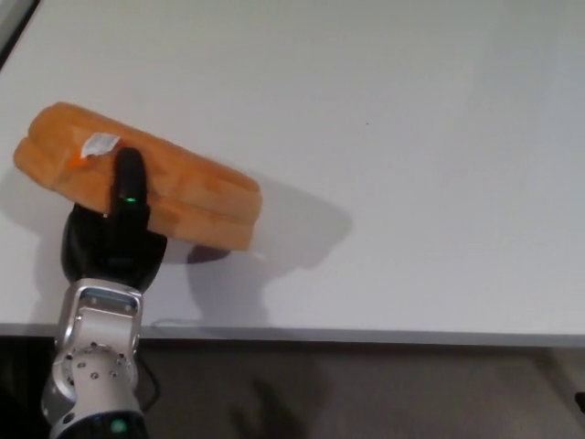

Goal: A soft plate is kept in the center of the table close to the robot and the robot uses its left hand to pick up the plate, turns it upside down and places it back on the table

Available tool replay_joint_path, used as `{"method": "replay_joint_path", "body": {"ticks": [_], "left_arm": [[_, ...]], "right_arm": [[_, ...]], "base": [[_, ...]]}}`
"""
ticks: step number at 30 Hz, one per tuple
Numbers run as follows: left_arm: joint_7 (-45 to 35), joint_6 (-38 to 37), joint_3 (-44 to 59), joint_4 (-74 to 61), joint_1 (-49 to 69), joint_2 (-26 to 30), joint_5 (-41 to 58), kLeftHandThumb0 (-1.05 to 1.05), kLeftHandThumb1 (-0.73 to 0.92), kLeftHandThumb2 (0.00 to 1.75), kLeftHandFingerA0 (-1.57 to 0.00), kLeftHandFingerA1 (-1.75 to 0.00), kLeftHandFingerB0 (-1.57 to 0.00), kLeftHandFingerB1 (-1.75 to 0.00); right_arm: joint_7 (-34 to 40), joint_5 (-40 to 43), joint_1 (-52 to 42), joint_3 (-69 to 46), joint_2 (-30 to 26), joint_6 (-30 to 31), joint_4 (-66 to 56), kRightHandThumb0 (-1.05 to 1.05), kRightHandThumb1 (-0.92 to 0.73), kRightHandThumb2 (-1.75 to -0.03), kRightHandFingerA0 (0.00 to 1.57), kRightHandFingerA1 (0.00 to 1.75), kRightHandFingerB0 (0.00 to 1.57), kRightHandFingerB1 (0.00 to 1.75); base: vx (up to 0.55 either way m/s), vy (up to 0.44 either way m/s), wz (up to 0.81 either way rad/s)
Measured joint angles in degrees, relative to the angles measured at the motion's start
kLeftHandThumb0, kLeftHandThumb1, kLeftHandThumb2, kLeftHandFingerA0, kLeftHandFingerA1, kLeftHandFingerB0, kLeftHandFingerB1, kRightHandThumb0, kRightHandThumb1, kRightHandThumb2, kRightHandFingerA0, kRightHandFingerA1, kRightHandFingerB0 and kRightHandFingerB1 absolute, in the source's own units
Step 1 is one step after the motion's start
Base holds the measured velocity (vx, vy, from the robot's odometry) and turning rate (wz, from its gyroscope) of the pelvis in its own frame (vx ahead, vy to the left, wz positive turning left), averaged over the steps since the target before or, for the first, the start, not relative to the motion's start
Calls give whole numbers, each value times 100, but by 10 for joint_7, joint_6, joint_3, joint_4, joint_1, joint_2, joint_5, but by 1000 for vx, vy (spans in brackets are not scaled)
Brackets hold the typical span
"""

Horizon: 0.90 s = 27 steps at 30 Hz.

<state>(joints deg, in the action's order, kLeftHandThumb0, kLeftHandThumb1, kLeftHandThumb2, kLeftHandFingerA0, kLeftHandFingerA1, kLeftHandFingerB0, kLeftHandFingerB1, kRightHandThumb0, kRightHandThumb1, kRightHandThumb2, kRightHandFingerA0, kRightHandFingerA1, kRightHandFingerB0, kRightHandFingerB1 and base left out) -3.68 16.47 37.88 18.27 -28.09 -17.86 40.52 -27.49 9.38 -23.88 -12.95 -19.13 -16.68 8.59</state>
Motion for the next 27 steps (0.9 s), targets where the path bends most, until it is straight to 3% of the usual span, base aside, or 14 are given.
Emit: {"method": "replay_joint_path", "body": {"ticks": [5, 6, 7, 12, 13, 14, 15, 16, 17, 22, 23, 25, 26, 27], "left_arm": [[48, 0, 2, 0, 0, 0, 20, -6, 54, 76, -90, -175, -42, -148], [59, 0, 2, -1, 0, 0, 24, -19, 49, 86, -126, -150, -54, -108], [66, 0, 2, -2, 0, 0, 26, -7, 56, 76, -90, -175, -45, -104], [117, 0, 9, -6, 0, 1, 45, -5, 55, 74, -91, -175, -39, -65], [125, 0, 12, -6, 1, 1, 49, -5, 55, 74, -91, -175, -39, -65], [133, 0, 15, -6, 2, 1, 53, -6, 52, 75, -91, -175, -33, -133], [144, 0, 19, -6, 3, 2, 58, -6, 52, 75, -91, -175, -33, -133], [152, 1, 23, -6, 4, 2, 61, -11, 51, 77, -96, -175, -42, -92], [160, 1, 27, -6, 6, 3, 66, -14, 52, 74, -95, -175, -41, -140], [208, 19, 57, -2, 29, 9, 89, -26, 59, 63, -102, -175, -63, -172], [216, 24, 61, 0, 33, 10, 93, -36, 46, 86, -127, -147, -99, -131], [234, 37, 65, 4, 41, 16, 99, -32, 48, 84, -129, -149, -77, -116], [245, 46, 65, 8, 46, 19, 101, -21, 65, 59, -99, -175, -63, -93], [255, 54, 65, 12, 51, 22, 103, -21, 65, 59, -99, -175, -63, -93]], "right_arm": [[0, 0, 0, 0, 0, 0, 0, -77, -72, -106, 30, 54, 11, 46], [0, 0, 0, 0, 0, 0, 0, -78, -90, -67, 36, 43, 17, 34], [0, 0, 0, 0, 0, 0, 0, -77, -90, -67, 36, 43, 17, 34], [0, 0, 0, 0, 0, 1, 0, -77, -91, -67, 36, 43, 17, 34], [0, 0, 0, 0, 0, 1, 0, -77, -91, -67, 36, 43, 17, 34], [0, 0, 0, 0, 0, 1, 0, -78, -90, -67, 37, 44, 18, 34], [0, 0, 0, 0, 0, 1, 0, -78, -90, -67, 37, 44, 18, 34], [0, 0, 0, 0, 0, 1, 0, -77, -72, -105, 30, 54, 12, 47], [0, 0, 0, 0, 0, 2, 0, -81, -74, -106, 31, 55, 12, 47], [-1, 0, 0, 1, 0, 3, 0, -79, -75, -106, 29, 54, 11, 46], [-1, 0, -1, 1, 0, 4, 0, -79, -75, -106, 29, 54, 11, 47], [-1, 0, -1, 2, 0, 5, 0, -80, -74, -105, 30, 55, 11, 47], [-1, 0, -2, 2, 0, 5, 0, -81, -74, -106, 31, 55, 12, 47], [-2, 0, -2, 2, 0, 5, 1, -81, -74, -106, 31, 55, 12, 47]], "base": [[0, 0, 0], [0, 0, 0], [0, 0, 0], [0, 0, 0], [0, 0, 0], [0, 0, 0], [0, 0, 0], [0, 0, 0], [0, 0, 0], [0, 0, 0], [0, 0, 0], [0, 0, 0], [0, 0, 0], [0, 0, 0]]}}
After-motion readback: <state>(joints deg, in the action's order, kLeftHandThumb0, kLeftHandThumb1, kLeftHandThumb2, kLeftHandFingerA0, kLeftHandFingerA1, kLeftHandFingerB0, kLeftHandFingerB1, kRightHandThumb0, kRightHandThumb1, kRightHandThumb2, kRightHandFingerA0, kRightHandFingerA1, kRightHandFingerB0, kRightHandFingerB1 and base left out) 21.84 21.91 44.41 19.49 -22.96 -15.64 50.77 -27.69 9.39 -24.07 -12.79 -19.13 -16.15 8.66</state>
